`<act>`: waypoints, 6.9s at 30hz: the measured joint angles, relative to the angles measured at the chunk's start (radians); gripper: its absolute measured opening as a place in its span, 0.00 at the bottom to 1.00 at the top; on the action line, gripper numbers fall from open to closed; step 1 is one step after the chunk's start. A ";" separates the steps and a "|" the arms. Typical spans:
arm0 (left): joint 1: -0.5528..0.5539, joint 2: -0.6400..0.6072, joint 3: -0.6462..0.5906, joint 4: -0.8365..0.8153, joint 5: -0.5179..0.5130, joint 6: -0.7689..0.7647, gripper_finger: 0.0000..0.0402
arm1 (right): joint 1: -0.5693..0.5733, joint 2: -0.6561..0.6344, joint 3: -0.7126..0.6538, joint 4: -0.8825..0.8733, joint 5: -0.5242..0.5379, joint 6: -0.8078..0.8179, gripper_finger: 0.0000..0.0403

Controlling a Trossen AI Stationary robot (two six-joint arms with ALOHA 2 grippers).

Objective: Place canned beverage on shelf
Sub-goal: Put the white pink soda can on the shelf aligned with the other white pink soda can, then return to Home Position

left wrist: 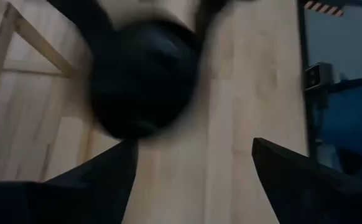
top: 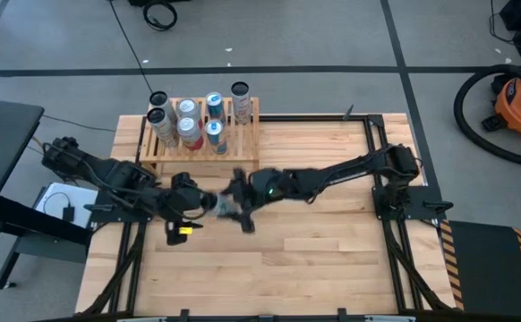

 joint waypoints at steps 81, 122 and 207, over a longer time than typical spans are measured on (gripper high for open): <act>-0.153 -0.170 0.000 -0.033 -0.160 -0.029 0.79 | -0.546 -0.091 -0.440 0.828 -0.429 0.033 0.72; -0.153 -0.170 -0.001 -0.033 -0.162 -0.029 0.79 | -0.521 -0.119 -0.439 0.880 -0.329 -0.008 0.80; -0.310 -0.793 -1.390 1.321 -0.117 0.341 0.79 | -0.201 -1.087 -1.480 0.903 -0.525 0.059 0.80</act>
